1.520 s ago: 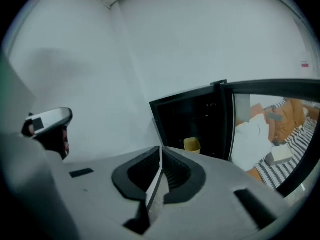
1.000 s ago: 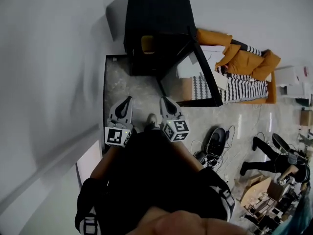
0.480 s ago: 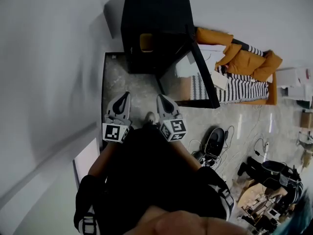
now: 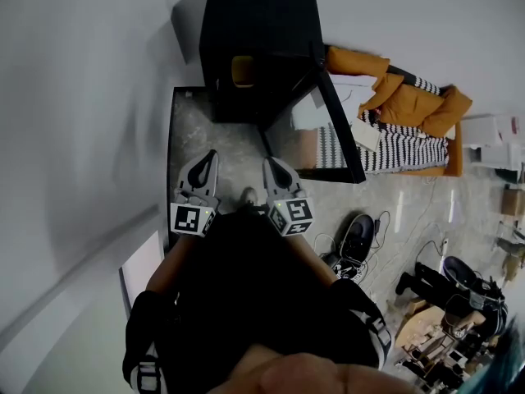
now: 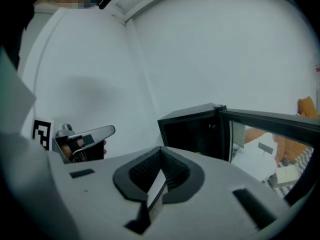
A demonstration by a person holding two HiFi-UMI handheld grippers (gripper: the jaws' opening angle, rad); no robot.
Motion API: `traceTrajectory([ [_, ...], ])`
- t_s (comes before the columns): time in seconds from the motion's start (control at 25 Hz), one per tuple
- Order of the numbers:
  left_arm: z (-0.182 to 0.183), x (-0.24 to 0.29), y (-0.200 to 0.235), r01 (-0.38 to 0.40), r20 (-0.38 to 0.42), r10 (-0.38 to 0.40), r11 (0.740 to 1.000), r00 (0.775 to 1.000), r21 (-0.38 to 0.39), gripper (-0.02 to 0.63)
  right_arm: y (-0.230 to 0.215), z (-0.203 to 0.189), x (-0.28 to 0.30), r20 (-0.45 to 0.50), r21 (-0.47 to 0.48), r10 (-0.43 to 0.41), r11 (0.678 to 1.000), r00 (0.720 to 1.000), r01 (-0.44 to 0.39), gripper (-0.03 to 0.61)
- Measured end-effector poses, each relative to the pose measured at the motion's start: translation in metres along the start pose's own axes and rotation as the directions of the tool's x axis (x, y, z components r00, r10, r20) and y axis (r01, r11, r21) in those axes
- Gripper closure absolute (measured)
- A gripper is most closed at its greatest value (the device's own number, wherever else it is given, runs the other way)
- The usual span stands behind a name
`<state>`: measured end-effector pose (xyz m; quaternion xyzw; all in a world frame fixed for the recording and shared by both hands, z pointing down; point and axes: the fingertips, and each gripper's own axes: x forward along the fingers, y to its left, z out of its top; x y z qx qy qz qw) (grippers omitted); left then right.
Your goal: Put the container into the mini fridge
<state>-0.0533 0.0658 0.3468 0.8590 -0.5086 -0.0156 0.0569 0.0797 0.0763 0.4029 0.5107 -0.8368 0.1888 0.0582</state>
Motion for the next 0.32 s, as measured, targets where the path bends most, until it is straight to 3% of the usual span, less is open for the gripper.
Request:
traceTrajectory([
  [0.32,0.0066,0.0063,-0.0045,0.009,0.041,-0.01,1.0,0.999,0.025,0.609,-0.002,-0.0008,-0.0006,-0.001,0.001,0.005,1.0,1.0,-0.005,0.578],
])
